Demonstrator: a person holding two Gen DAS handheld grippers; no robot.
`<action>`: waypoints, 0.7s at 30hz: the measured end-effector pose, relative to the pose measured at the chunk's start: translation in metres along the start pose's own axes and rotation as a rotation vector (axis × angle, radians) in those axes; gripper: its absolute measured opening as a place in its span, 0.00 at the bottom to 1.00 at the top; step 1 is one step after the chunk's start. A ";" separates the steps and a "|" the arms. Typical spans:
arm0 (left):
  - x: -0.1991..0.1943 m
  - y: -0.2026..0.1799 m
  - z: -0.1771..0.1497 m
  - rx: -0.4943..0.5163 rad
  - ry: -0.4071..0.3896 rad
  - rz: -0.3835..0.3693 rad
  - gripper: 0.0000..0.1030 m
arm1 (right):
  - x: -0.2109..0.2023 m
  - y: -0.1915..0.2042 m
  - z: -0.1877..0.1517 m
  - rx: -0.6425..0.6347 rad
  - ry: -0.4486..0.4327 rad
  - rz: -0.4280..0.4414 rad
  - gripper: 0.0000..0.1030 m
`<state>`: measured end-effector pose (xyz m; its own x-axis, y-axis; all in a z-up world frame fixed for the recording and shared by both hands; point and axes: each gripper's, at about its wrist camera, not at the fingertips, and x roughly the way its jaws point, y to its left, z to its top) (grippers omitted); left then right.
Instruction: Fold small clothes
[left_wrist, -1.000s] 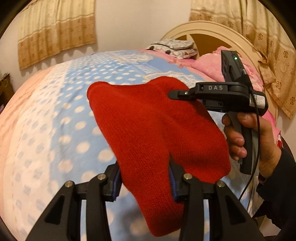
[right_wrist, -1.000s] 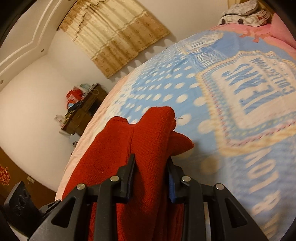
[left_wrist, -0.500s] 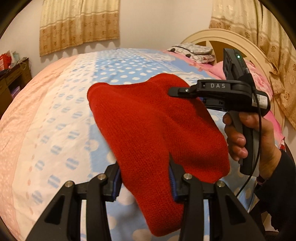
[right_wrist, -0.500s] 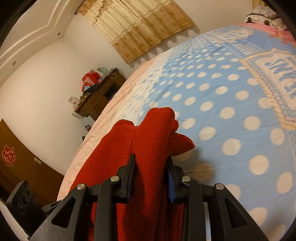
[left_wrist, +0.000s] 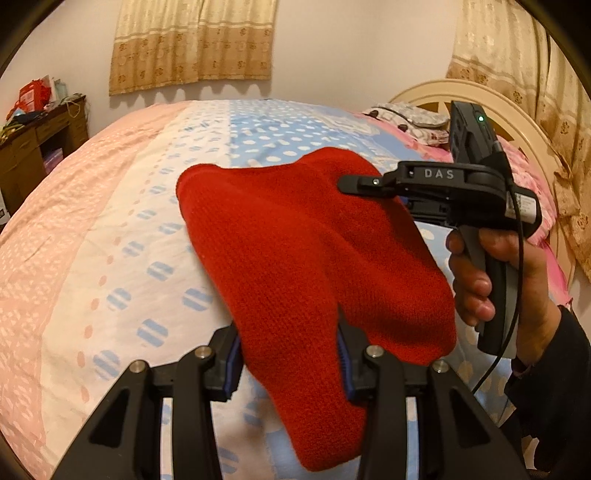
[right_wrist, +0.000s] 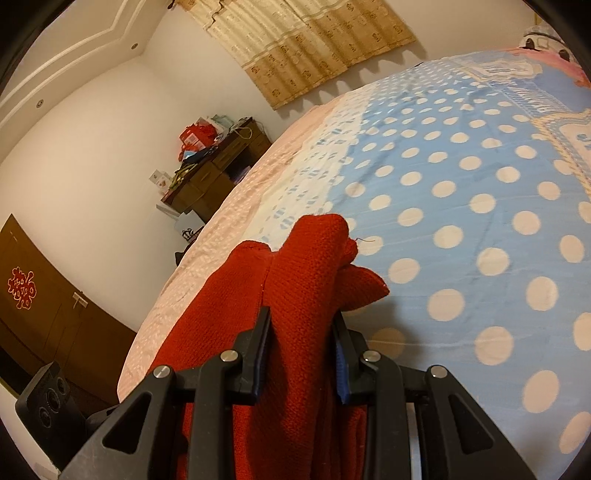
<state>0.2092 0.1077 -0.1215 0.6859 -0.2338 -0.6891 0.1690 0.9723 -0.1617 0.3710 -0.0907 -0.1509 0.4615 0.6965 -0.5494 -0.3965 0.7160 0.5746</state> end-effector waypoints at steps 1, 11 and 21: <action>0.000 0.002 -0.001 -0.004 0.000 0.002 0.41 | 0.003 0.002 0.000 -0.002 0.005 0.003 0.29; -0.004 0.015 -0.017 -0.027 -0.001 0.028 0.41 | 0.032 0.017 -0.003 -0.027 0.063 0.016 0.29; -0.012 0.025 -0.025 -0.034 -0.003 0.038 0.41 | 0.045 0.027 -0.008 -0.037 0.091 0.025 0.29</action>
<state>0.1878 0.1349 -0.1347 0.6938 -0.1968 -0.6928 0.1190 0.9800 -0.1592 0.3744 -0.0398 -0.1650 0.3777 0.7145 -0.5889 -0.4372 0.6983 0.5668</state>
